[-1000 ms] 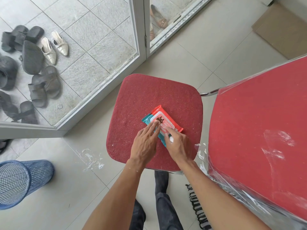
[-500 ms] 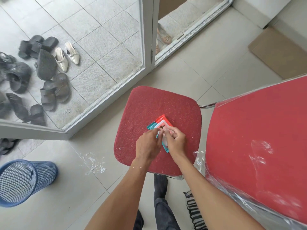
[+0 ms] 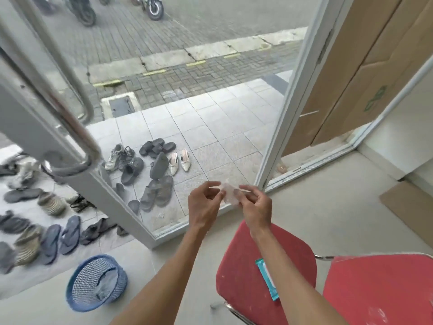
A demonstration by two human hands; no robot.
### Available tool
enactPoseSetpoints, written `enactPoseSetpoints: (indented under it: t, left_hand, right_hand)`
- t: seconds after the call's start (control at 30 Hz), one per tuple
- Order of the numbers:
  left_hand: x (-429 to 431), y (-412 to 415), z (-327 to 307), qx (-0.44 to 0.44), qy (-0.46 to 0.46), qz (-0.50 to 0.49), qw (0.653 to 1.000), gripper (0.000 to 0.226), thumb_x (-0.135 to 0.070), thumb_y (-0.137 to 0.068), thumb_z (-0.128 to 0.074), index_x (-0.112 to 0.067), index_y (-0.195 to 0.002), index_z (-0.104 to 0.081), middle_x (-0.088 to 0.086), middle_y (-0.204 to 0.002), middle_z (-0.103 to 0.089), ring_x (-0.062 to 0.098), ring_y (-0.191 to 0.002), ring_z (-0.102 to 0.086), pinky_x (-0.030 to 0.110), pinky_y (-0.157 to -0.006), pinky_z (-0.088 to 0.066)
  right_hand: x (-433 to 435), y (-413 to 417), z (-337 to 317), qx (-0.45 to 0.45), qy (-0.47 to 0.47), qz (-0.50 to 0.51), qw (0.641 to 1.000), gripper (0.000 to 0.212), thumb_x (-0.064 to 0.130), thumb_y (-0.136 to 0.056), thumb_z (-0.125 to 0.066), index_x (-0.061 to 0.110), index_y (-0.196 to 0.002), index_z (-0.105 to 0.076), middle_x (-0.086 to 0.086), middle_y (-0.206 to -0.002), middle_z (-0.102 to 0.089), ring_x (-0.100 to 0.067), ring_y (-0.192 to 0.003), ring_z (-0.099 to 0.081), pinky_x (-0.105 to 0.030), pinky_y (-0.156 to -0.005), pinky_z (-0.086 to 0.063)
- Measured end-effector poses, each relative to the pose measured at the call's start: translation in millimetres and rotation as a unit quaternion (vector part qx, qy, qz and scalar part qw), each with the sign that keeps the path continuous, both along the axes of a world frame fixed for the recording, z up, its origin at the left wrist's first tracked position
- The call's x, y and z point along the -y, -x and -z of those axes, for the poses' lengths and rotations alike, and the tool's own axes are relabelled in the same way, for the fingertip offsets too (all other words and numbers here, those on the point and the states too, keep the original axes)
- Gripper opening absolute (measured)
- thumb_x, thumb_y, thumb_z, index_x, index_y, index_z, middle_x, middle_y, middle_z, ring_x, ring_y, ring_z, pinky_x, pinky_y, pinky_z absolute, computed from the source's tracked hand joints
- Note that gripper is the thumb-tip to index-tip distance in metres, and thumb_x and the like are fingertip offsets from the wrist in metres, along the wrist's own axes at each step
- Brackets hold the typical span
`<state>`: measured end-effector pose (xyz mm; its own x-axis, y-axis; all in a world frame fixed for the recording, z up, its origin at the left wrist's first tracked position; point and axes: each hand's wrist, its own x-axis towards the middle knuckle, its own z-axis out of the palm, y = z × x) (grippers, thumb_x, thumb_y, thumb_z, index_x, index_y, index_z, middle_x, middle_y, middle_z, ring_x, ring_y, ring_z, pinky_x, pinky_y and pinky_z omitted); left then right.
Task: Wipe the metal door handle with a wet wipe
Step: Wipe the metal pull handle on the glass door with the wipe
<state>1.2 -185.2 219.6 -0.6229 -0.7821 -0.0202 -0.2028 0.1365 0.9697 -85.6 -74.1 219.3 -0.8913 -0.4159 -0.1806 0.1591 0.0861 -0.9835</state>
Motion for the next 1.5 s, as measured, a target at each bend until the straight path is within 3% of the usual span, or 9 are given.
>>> enactPoseSetpoints:
  t: [0.13,0.3,0.4,0.57,0.67,0.8,1.1,1.3,1.5]
  left_hand:
    - [54.4,-40.0,-79.3,-0.059,0.000,-0.065,0.996,0.024,-0.006,-0.089,-0.070,-0.013,-0.112,-0.073,0.006,-0.090,-0.078,0.018,-0.084,-0.075,0.033,-0.074,-0.061]
    - [113.4,-94.2,-167.6,-0.112,0.010,-0.103,0.988,0.026,-0.002,-0.093,-0.061,-0.014,-0.113,-0.073,0.009,-0.096,-0.076,0.024,-0.086,-0.072,0.037,-0.074,-0.062]
    - [142.8,-131.6,-215.4,-0.121,0.057,-0.113,0.985,0.025,-0.007,-0.091,-0.062,-0.013,-0.112,-0.075,0.005,-0.094,-0.077,0.018,-0.082,-0.073,0.030,-0.067,-0.061]
    - [178.3,-180.1,-277.6,-0.186,0.092,-0.188,0.960,0.025,0.005,-0.089,-0.061,-0.003,-0.110,-0.073,0.010,-0.091,-0.074,0.017,-0.083,-0.069,0.018,-0.065,-0.057]
    - [187.1,-199.7,-302.7,-0.224,0.131,-0.222,0.940,0.022,0.003,-0.089,-0.066,-0.001,-0.109,-0.074,0.009,-0.085,-0.075,0.008,-0.074,-0.071,0.023,-0.067,-0.059]
    - [195.0,-214.9,-337.6,-0.289,0.176,-0.248,0.908,0.009,-0.009,-0.090,-0.073,-0.005,-0.097,-0.078,0.008,-0.084,-0.077,0.014,-0.078,-0.076,0.028,-0.069,-0.062]
    - [208.5,-226.8,-401.3,-0.350,-0.005,-0.231,0.908,0.018,-0.008,-0.098,-0.057,-0.013,-0.086,-0.070,0.007,-0.088,-0.071,0.016,-0.080,-0.071,0.025,-0.065,-0.058]
    - [224.6,-231.6,-410.2,-0.315,-0.021,-0.225,0.922,0.019,-0.007,-0.100,-0.053,-0.010,-0.086,-0.065,0.008,-0.084,-0.072,0.015,-0.073,-0.073,0.023,-0.063,-0.058]
    - [235.5,-240.0,-421.5,-0.334,-0.067,-0.193,0.920,0.018,-0.006,-0.100,-0.052,-0.007,-0.087,-0.065,0.003,-0.074,-0.070,0.019,-0.069,-0.070,0.027,-0.067,-0.059]
  right_hand:
    - [58.7,-34.4,-80.1,-0.031,0.060,-0.024,0.997,0.007,0.008,-0.093,-0.071,0.009,-0.099,-0.074,-0.009,-0.086,-0.076,-0.021,-0.081,-0.074,-0.023,-0.067,-0.061]
    - [135.9,-93.8,-168.6,-0.023,0.118,-0.087,0.989,0.011,0.022,-0.097,-0.066,0.018,-0.105,-0.071,0.004,-0.089,-0.074,-0.013,-0.079,-0.074,-0.031,-0.067,-0.062]
    - [170.2,-126.9,-213.1,-0.066,0.130,-0.131,0.981,0.013,0.032,-0.083,-0.082,0.026,-0.090,-0.072,0.003,-0.085,-0.076,-0.013,-0.081,-0.074,-0.037,-0.070,-0.064]
    - [211.6,-165.6,-278.1,-0.060,0.204,-0.128,0.969,0.010,0.014,-0.087,-0.078,0.016,-0.079,-0.072,-0.004,-0.079,-0.074,-0.020,-0.081,-0.074,-0.034,-0.071,-0.063]
    - [225.9,-178.8,-312.3,-0.079,0.240,-0.149,0.956,0.010,0.014,-0.089,-0.076,0.015,-0.080,-0.072,-0.005,-0.080,-0.074,-0.018,-0.082,-0.073,-0.036,-0.072,-0.064]
    - [236.6,-188.3,-358.5,-0.128,0.282,-0.199,0.930,0.006,0.013,-0.089,-0.075,0.012,-0.085,-0.073,-0.002,-0.077,-0.075,-0.016,-0.079,-0.074,-0.030,-0.069,-0.061]
    - [257.9,-166.8,-429.0,-0.241,0.270,-0.313,0.878,0.021,0.003,-0.078,-0.083,0.004,-0.098,-0.078,-0.004,-0.078,-0.078,-0.015,-0.068,-0.074,-0.024,-0.060,-0.060]
    - [275.4,-159.3,-445.4,-0.374,0.186,-0.300,0.858,0.014,0.008,-0.086,-0.078,0.012,-0.099,-0.079,0.001,-0.085,-0.077,-0.011,-0.061,-0.073,-0.026,-0.051,-0.056]
    - [282.2,-165.2,-454.4,-0.391,0.171,-0.275,0.862,0.006,0.010,-0.095,-0.066,0.007,-0.099,-0.069,-0.004,-0.096,-0.075,-0.018,-0.060,-0.075,-0.032,-0.046,-0.058]
